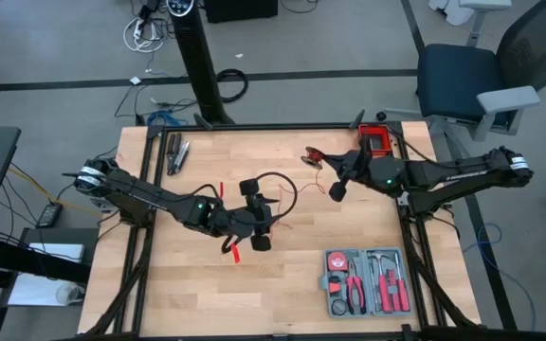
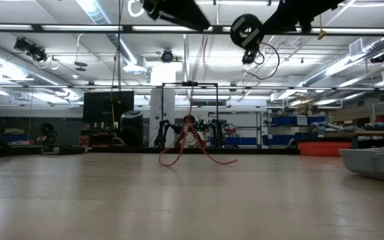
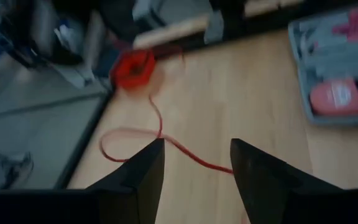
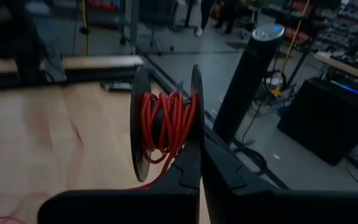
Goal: Coil cords
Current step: Uncoil the wire
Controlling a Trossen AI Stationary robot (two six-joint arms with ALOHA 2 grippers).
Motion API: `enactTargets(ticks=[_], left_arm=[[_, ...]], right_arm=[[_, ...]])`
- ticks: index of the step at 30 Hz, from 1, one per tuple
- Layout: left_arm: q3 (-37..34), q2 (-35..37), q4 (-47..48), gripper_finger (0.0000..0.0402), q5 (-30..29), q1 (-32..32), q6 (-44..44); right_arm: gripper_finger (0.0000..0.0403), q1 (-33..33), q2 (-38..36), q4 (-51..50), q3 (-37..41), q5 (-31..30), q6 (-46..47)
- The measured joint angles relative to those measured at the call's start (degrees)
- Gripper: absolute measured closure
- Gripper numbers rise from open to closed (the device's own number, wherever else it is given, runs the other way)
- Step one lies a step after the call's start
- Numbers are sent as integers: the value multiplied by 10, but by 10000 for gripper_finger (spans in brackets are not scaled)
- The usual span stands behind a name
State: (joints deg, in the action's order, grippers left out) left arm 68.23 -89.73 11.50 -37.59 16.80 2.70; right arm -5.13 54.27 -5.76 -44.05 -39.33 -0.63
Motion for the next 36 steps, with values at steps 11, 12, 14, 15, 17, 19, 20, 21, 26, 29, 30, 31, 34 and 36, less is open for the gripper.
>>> enactTargets(ticks=[11, 12, 14, 15, 17, 19, 20, 21, 26, 29, 30, 31, 34, 36], left_arm=[[0, 0, -47, 214, -75, -10, -46], [0, 0, -65, 214, -82, -10, -45], [0, 0, -91, 214, -84, -10, -44], [0, 0, -99, 214, -84, -10, -44], [0, 0, -106, 214, -81, -10, -41], [0, 1, -104, 214, -75, -9, -20], [0, 1, -104, 214, -68, -9, -6], [0, 1, -105, 214, -59, -9, 10], [0, 1, -105, 214, -43, -9, 49], [0, 1, -106, 214, -42, -9, 59], [0, 1, -109, 214, -41, -9, 60], [0, 1, -109, 214, -41, -9, 60], [0, 2, -111, 214, -36, -9, 60], [0, 2, -121, 214, -20, -9, 60]], right_arm=[[401, -13, -31, 69, 0, 76, -16], [401, -13, -25, 72, 0, 83, -17], [401, -13, -11, 75, 0, 95, -21], [401, -13, -3, 76, 0, 102, -26], [401, -13, 10, 76, 0, 127, -41], [401, -13, 22, 76, 0, 156, -53], [401, -13, 27, 77, 0, 166, -56], [401, -13, 32, 77, 0, 170, -57], [401, -12, 55, 74, 0, 189, -66], [401, -13, 64, 75, 0, 200, -70], [401, -13, 66, 75, 0, 201, -71], [401, -13, 66, 73, 0, 201, -71], [401, -13, 69, 80, 0, 206, -71], [401, -13, 72, 86, 0, 209, -72]])
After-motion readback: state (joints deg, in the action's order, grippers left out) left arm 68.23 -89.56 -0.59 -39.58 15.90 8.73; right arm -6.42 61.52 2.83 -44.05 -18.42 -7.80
